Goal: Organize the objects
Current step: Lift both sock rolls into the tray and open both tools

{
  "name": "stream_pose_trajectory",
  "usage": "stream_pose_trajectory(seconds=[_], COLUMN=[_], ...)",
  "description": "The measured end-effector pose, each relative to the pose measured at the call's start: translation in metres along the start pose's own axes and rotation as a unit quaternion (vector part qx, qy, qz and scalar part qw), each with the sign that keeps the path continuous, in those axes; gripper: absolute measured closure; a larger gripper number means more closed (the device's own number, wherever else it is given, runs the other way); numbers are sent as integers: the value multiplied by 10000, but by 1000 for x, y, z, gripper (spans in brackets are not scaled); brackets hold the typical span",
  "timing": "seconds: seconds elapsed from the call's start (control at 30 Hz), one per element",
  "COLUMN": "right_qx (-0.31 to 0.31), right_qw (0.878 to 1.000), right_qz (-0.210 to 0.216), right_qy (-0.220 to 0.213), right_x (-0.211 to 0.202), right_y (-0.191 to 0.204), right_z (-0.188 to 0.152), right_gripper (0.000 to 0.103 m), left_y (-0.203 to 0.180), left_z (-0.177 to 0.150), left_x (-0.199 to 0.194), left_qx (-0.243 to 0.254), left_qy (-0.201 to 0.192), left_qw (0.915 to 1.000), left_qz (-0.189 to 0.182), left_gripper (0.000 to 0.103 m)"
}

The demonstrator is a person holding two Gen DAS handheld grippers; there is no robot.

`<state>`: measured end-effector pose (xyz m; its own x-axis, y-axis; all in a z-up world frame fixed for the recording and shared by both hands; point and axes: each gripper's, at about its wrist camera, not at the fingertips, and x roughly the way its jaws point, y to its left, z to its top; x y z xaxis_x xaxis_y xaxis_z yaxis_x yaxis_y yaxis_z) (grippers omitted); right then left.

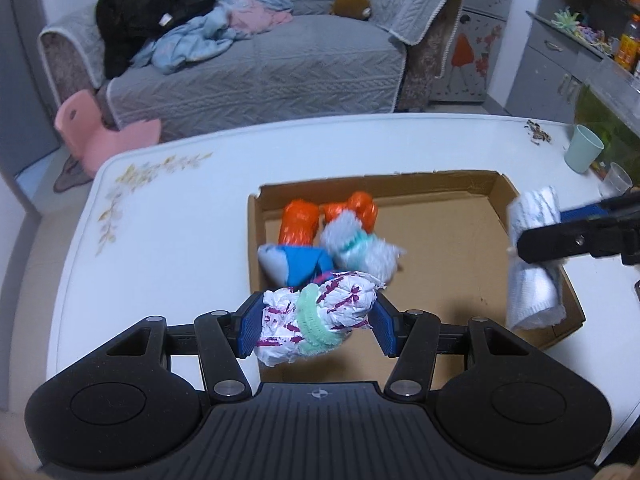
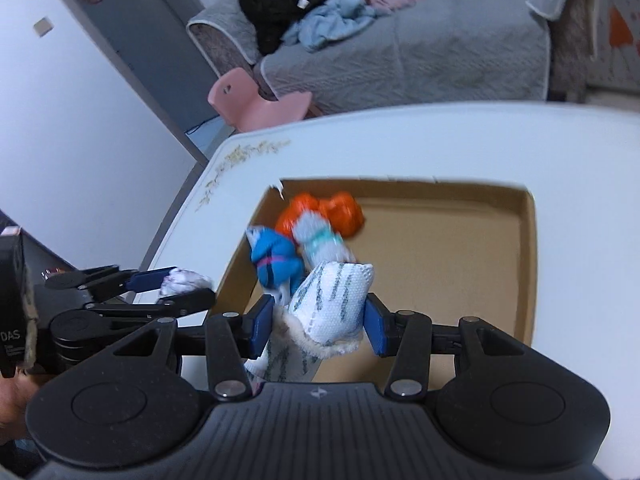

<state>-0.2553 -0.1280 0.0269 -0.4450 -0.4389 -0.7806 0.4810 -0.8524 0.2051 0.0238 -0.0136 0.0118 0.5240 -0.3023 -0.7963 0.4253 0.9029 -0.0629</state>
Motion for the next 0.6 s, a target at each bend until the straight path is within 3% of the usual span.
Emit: stream_pose_trajectory(seconds=[0.23,0.6], right_qx=[-382,-1069], right_qw=[9991,9925], right_qz=[190,333], right_qy=[-31,484], right_x=[22,69], right_y=[1,13], right_z=[15,1], right_gripper=[59,59], left_y=[0,-18], left_z=[-7,-32], left_x=[23,52], left_qx=[370,1364], left_qy=[176,576], left_qw=[9992,9890], left_qz=[-25,-47], left_gripper=[42,41])
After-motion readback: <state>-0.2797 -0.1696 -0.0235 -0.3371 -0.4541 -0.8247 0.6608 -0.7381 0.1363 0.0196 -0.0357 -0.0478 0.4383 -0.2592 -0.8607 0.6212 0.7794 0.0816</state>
